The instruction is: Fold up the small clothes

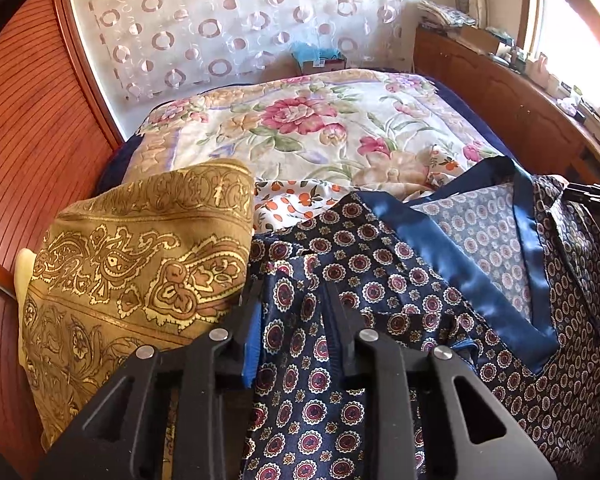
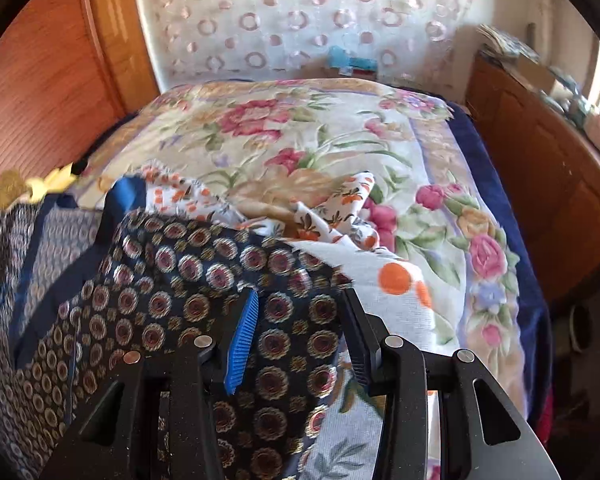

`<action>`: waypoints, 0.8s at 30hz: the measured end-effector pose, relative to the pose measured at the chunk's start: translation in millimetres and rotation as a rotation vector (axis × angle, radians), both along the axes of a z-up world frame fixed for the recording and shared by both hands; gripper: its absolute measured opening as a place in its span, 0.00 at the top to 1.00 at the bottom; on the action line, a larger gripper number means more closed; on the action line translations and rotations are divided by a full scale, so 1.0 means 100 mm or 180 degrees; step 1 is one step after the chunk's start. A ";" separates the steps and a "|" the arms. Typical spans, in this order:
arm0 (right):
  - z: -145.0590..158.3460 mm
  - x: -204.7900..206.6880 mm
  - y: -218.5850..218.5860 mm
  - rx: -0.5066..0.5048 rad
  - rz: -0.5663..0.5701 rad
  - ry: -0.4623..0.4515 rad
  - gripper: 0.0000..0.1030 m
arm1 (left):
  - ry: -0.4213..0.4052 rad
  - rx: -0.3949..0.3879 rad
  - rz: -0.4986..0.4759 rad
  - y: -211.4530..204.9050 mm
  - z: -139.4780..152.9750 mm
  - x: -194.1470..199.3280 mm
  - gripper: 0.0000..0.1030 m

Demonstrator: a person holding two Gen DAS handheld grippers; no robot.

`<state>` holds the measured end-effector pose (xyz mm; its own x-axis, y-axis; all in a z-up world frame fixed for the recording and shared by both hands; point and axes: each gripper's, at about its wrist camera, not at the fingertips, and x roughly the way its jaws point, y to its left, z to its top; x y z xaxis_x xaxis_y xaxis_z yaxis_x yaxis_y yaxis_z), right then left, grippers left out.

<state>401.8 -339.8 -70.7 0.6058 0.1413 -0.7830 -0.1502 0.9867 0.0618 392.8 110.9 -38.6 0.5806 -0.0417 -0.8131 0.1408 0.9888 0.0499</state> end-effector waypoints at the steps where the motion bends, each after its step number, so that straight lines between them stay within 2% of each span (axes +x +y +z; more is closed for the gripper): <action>1: -0.01 -0.01 -0.02 -0.0017 -0.0027 0.0001 0.57 | 0.0008 -0.0008 -0.0001 0.00 -0.01 0.00 0.72; 7: -0.02 -0.03 -0.02 -0.0069 -0.0029 0.0031 0.58 | 0.0090 0.0039 -0.0003 0.00 -0.11 0.00 0.72; 11: 0.01 -0.03 0.07 -0.0068 0.0033 0.0025 0.58 | 0.0039 0.0024 -0.0026 -0.02 -0.11 -0.05 0.72; 12: 0.02 -0.03 0.07 -0.0047 0.0078 0.0018 0.66 | 0.0019 0.0017 -0.0056 -0.04 -0.10 -0.07 0.85; 13: 0.02 -0.05 0.08 -0.0027 0.0134 0.0010 0.81 | -0.0006 0.0040 -0.0059 -0.05 -0.09 -0.07 0.92; 15: 0.02 -0.07 0.12 0.0019 0.0219 0.0026 0.95 | -0.0086 0.0044 -0.0058 -0.07 -0.03 -0.11 0.97; 19: 0.09 -0.17 0.10 0.0033 0.0195 -0.0071 0.98 | -0.0189 -0.0055 -0.0146 -0.11 0.11 -0.21 0.97; 24: 0.35 -0.64 0.14 0.0195 0.0275 -0.0389 0.98 | -0.0389 -0.0165 -0.0215 -0.15 0.33 -0.55 0.97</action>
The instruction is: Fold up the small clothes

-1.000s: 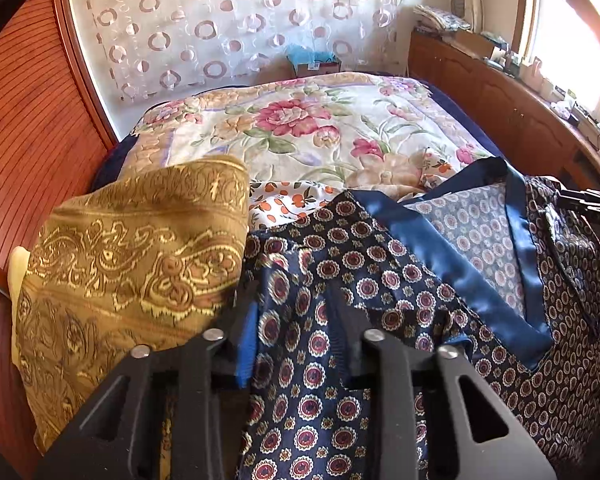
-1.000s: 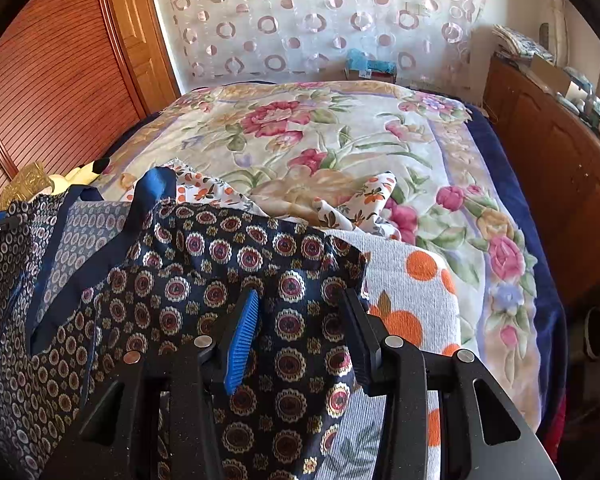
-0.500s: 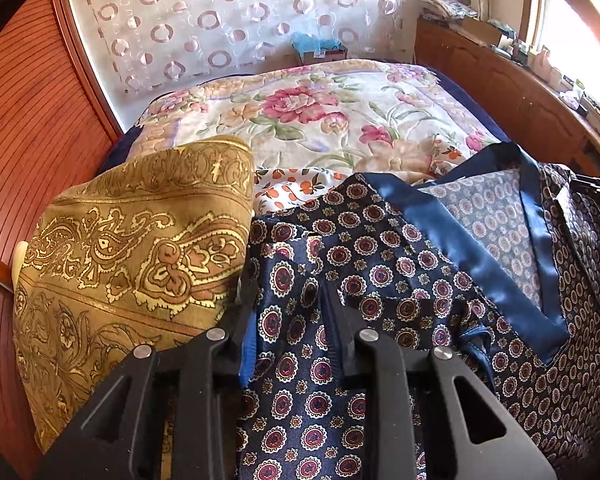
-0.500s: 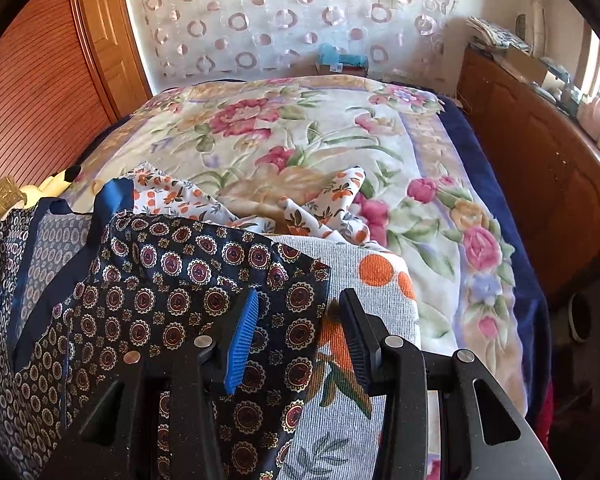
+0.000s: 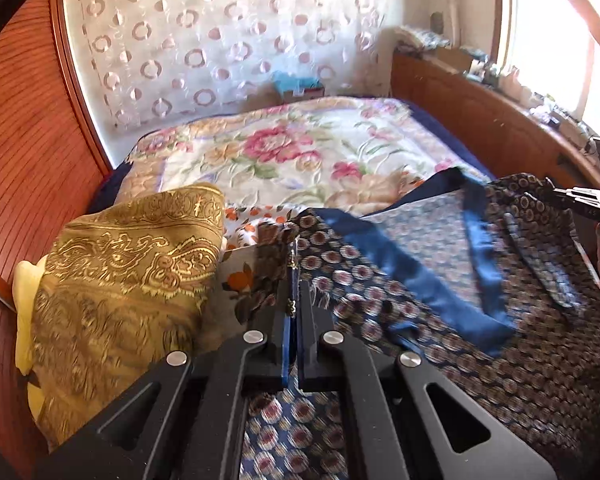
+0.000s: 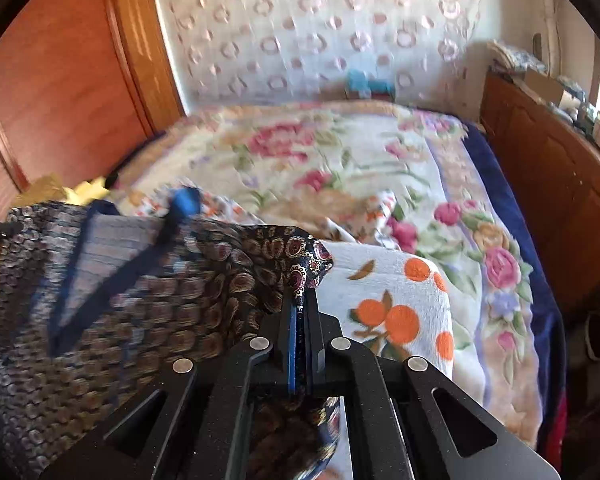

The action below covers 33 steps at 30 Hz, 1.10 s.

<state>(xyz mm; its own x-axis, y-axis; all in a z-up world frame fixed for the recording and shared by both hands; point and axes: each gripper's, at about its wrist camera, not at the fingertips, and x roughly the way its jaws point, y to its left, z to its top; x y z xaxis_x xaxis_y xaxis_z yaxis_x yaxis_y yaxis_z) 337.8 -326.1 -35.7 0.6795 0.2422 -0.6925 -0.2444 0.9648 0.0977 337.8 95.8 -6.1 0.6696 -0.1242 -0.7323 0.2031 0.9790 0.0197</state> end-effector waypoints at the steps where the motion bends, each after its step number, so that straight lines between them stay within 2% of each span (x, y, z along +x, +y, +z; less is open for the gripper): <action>1: 0.05 -0.11 0.01 0.0010 0.0027 -0.0051 0.98 | -0.0035 -0.0019 -0.0007 0.00 0.04 -0.08 0.97; 8: 0.25 -0.94 0.00 -0.0066 0.0094 -0.0337 0.98 | -0.0237 -0.0126 -0.0054 0.00 0.24 -0.75 0.98; 12: 0.29 -1.45 -0.10 -0.0050 0.0047 -0.0460 0.98 | -0.0407 -0.0150 0.0019 0.09 0.28 -1.28 0.98; 14: 0.26 -1.75 -0.17 -0.0024 0.0011 -0.0468 0.99 | -0.0406 -0.0262 0.0039 0.14 0.23 -1.52 0.98; 17: 0.16 -2.21 -0.25 0.0032 0.0008 -0.0450 0.99 | -0.0435 -0.0207 0.0127 0.19 0.11 -1.90 0.98; 22: -0.07 -2.94 -0.41 0.0110 -0.0005 -0.0321 0.99 | -0.0385 -0.0338 0.0257 0.32 -0.07 -2.39 0.98; 28: -0.29 -3.30 -0.57 0.0210 -0.0095 -0.0078 0.99 | -0.0219 -0.0474 0.0428 0.45 -0.34 -2.71 0.98; 33: -0.33 -3.27 -0.65 0.0291 -0.0152 -0.0010 0.99 | -0.0126 -0.0458 0.0487 0.48 -0.47 -2.73 0.98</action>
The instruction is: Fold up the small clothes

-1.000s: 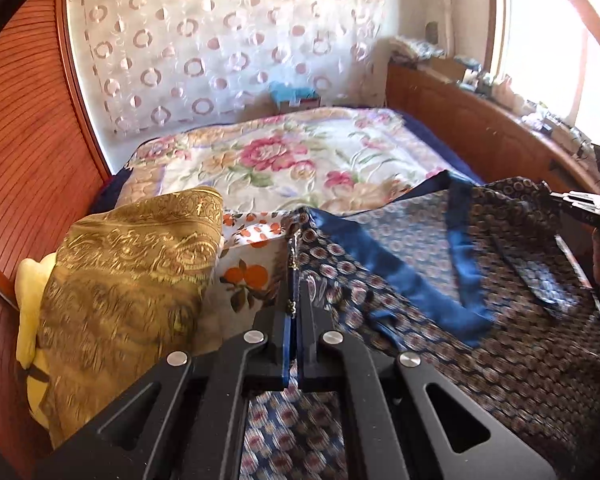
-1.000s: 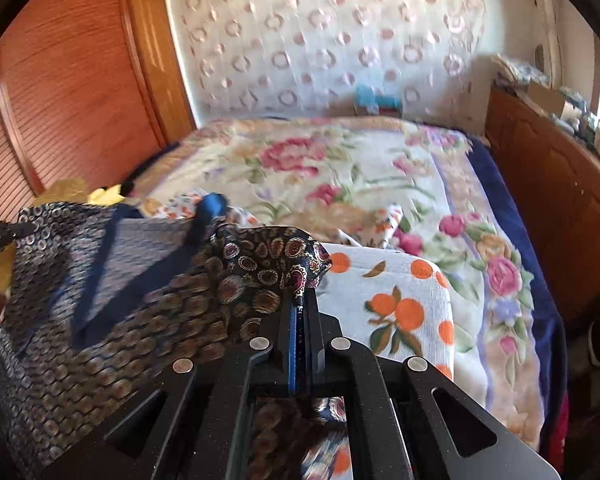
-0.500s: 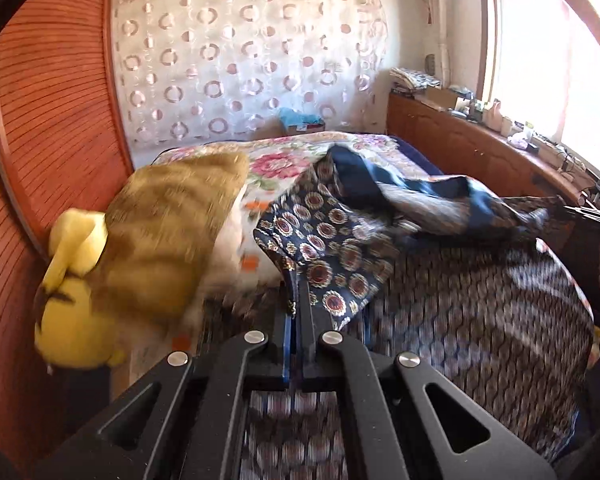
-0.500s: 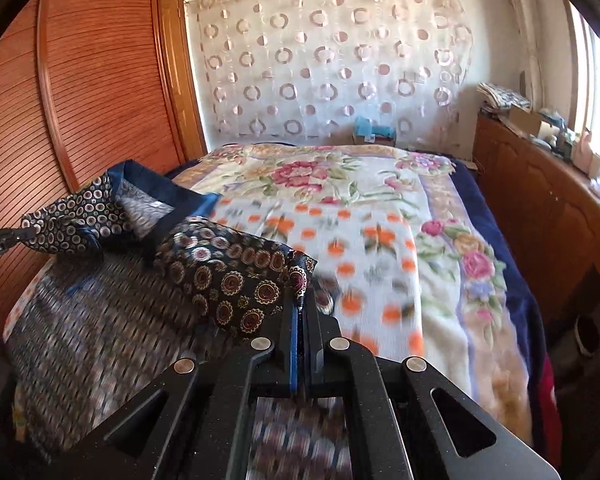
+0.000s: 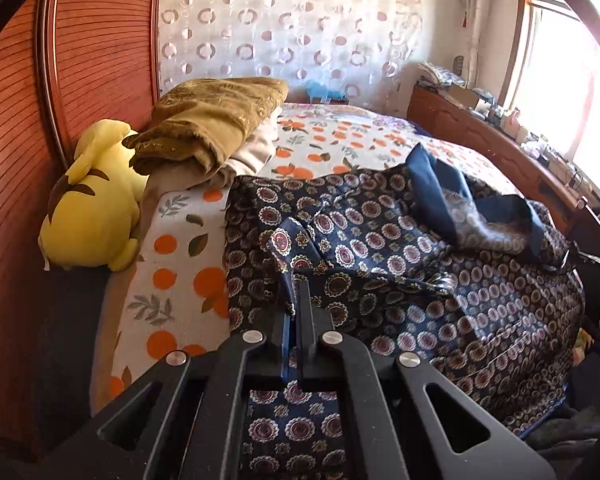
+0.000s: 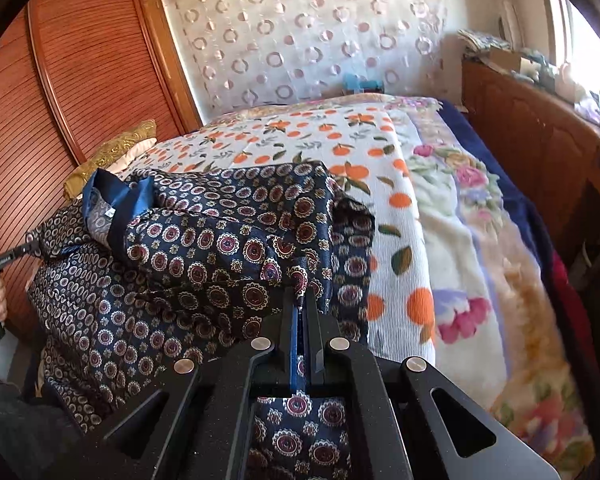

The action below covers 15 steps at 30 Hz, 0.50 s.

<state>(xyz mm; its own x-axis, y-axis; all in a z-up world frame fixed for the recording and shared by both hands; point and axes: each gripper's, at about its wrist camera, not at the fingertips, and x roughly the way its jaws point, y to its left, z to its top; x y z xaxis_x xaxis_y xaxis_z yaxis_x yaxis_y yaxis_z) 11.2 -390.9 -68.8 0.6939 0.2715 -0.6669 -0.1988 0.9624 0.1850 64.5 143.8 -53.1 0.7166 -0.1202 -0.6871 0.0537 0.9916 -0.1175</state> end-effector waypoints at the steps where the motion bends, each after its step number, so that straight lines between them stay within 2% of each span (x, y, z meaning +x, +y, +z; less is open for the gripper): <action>1: 0.01 -0.01 0.00 -0.0017 -0.0002 -0.0011 0.99 | -0.0011 0.0011 -0.0005 0.01 0.00 -0.02 0.98; 6: 0.17 -0.19 -0.03 -0.0053 -0.0073 -0.0091 0.99 | -0.0071 -0.0026 0.0058 0.12 0.05 -0.22 0.98; 15: 0.06 -0.31 -0.06 -0.0126 -0.0094 0.0055 0.99 | 0.0002 0.0039 0.0202 0.29 -0.01 -0.38 0.98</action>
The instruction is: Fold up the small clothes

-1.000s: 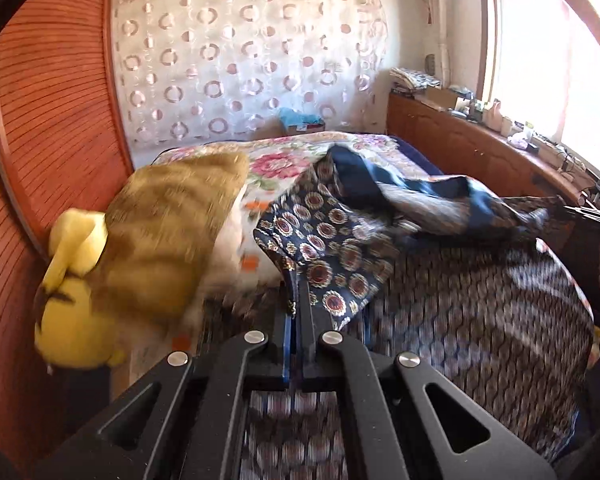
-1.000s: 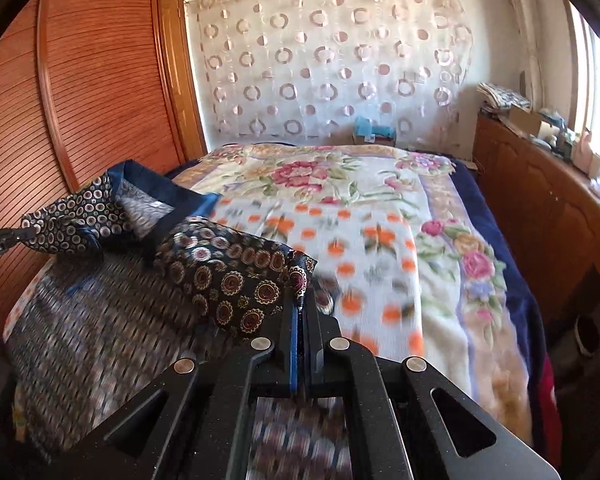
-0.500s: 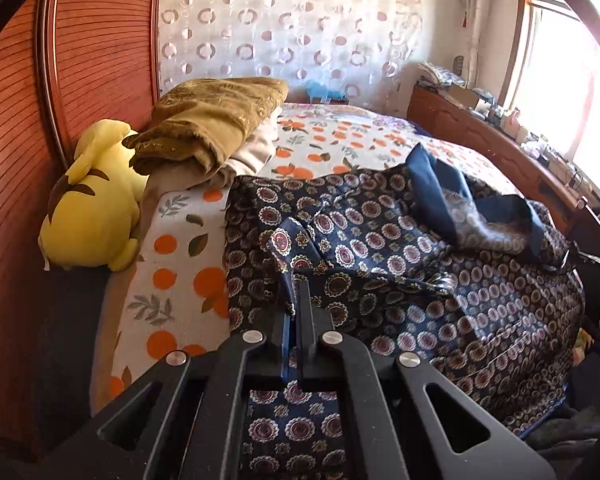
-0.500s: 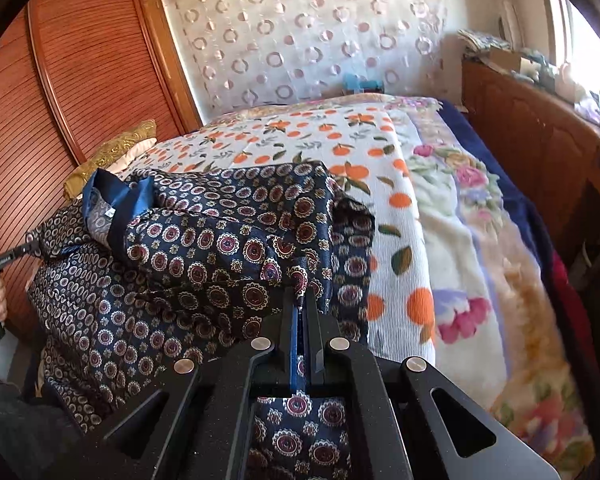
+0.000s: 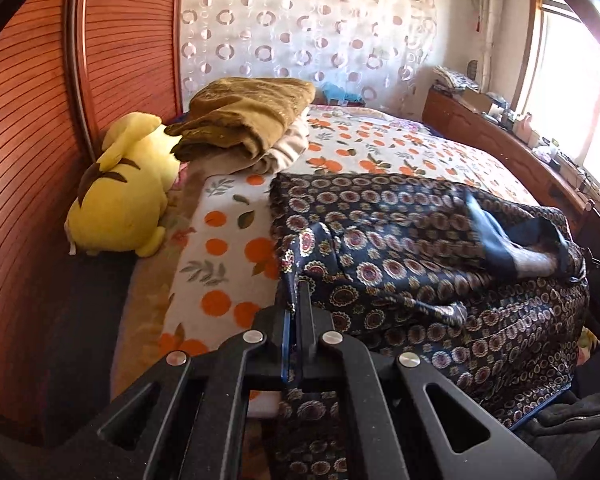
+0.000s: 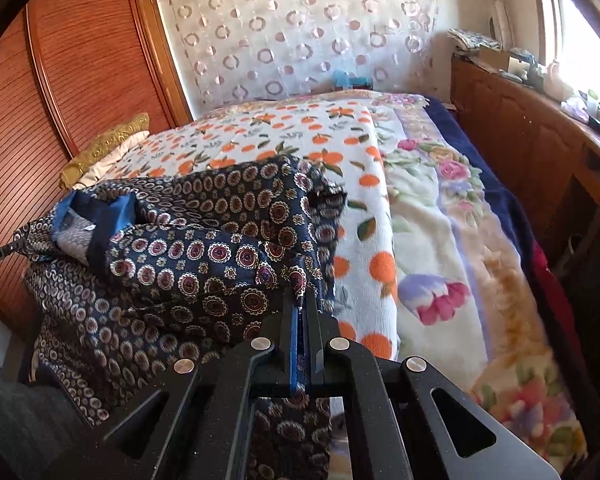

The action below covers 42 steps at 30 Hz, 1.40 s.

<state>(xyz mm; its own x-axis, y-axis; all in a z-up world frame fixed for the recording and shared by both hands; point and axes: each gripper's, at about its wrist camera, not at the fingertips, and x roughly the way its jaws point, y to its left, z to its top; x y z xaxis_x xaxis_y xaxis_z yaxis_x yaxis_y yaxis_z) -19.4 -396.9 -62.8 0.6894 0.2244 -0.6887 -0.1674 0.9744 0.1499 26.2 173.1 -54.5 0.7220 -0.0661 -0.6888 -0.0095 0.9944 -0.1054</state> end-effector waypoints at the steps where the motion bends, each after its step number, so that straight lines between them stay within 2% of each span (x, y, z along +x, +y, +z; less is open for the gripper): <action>1: 0.00 0.00 -0.01 0.0006 -0.0010 0.0005 0.99 | 0.0006 0.0011 0.0015 0.01 -0.01 0.00 0.98; 11: 0.03 -0.03 -0.03 -0.0053 -0.0042 0.0023 0.99 | 0.0031 0.0010 0.0080 0.12 -0.08 -0.02 0.98; 16: 0.05 -0.04 -0.01 -0.0056 -0.0003 0.0075 0.99 | -0.0040 0.0023 0.0073 0.11 0.02 -0.09 0.97; 17: 0.07 -0.04 -0.02 -0.0041 -0.0007 0.0075 0.98 | -0.0052 0.0034 0.0069 0.11 0.05 -0.10 0.92; 18: 0.09 -0.05 -0.02 -0.0044 -0.0012 0.0067 0.96 | -0.0053 0.0083 0.0074 0.10 0.09 -0.12 0.77; 19: 0.13 -0.06 -0.01 -0.0064 -0.0017 0.0044 0.95 | -0.0062 0.0125 0.0086 0.09 0.11 -0.13 0.68; 20: 0.16 -0.07 0.00 -0.0078 -0.0010 0.0016 0.93 | -0.0084 0.0181 0.0078 0.07 0.15 -0.14 0.53; 23: 0.27 -0.11 0.08 -0.0141 0.0040 -0.0098 0.77 | -0.0144 0.0332 0.0018 -0.02 0.27 -0.16 0.38; 24: 0.31 -0.12 0.12 -0.0175 0.0062 -0.0132 0.66 | -0.0185 0.0373 -0.0008 -0.07 0.33 -0.17 0.31; 25: 0.35 -0.12 0.17 -0.0210 0.0089 -0.0180 0.57 | -0.0219 0.0384 -0.0022 -0.10 0.37 -0.18 0.30; 26: 0.39 -0.13 0.24 -0.0216 0.0138 -0.0224 0.56 | -0.0262 0.0382 -0.0061 -0.16 0.42 -0.18 0.30; 31: 0.47 0.00 0.67 -0.0107 0.0548 -0.0279 0.55 | -0.0341 0.0263 -0.0284 -0.45 0.52 -0.07 0.30; 35: 0.42 0.25 1.11 0.0022 0.0882 -0.0235 0.55 | -0.0205 0.0118 -0.0585 -0.84 0.39 0.24 0.30; 38: 0.31 0.47 1.38 0.0005 0.1026 -0.0115 0.55 | -0.0037 0.0012 -0.0845 -1.18 0.21 0.51 0.30; 42: 0.23 0.67 1.55 0.0096 0.1083 0.0042 0.55 | 0.0113 0.0076 -0.1036 -1.52 0.03 0.68 0.30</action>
<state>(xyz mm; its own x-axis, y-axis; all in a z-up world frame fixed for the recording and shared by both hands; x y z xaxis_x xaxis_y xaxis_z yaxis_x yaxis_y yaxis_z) 47.6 -242.2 -40.0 0.5627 0.4605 -0.6866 -0.4800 0.8581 0.1821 94.6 21.1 -51.1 0.6412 -0.2730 -0.7172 0.3060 0.9480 -0.0873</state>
